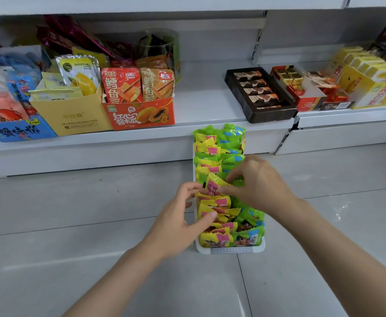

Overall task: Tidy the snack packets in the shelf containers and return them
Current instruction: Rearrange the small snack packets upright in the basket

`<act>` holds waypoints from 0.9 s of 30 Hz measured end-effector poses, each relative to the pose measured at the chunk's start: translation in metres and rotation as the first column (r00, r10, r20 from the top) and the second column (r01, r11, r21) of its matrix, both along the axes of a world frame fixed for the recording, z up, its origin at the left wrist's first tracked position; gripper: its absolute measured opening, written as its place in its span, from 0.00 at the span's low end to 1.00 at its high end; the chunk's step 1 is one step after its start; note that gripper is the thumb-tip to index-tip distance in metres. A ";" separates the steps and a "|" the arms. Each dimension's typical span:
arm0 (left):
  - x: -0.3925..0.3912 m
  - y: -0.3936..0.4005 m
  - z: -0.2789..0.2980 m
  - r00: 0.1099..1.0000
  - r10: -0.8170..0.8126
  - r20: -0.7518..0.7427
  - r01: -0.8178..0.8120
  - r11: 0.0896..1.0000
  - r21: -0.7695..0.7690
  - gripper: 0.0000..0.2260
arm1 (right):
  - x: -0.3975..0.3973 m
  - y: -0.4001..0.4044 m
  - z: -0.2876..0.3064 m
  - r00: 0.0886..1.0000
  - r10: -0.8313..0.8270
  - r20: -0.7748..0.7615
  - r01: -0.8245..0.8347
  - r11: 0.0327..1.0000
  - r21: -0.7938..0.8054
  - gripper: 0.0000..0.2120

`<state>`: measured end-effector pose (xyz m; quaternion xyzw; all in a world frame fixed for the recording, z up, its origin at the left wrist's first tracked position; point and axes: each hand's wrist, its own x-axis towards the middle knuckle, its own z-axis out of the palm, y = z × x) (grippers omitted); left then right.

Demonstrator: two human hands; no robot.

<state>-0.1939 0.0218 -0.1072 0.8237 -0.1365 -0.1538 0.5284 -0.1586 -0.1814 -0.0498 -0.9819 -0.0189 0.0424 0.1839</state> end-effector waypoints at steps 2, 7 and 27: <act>0.002 0.001 0.000 1.000 0.004 -0.015 -0.004 1.000 0.022 0.25 | 0.000 0.003 -0.004 1.000 -0.011 0.017 0.011 1.000 -0.007 0.17; 0.001 0.004 0.000 1.000 0.007 -0.010 -0.007 1.000 0.015 0.19 | -0.002 0.012 -0.005 0.992 0.061 0.107 -0.059 0.998 -0.019 0.09; 0.019 -0.004 0.031 0.979 0.095 -0.181 -0.147 0.942 -0.301 0.26 | 0.017 -0.026 0.093 0.930 -0.308 0.200 0.036 0.619 0.784 0.06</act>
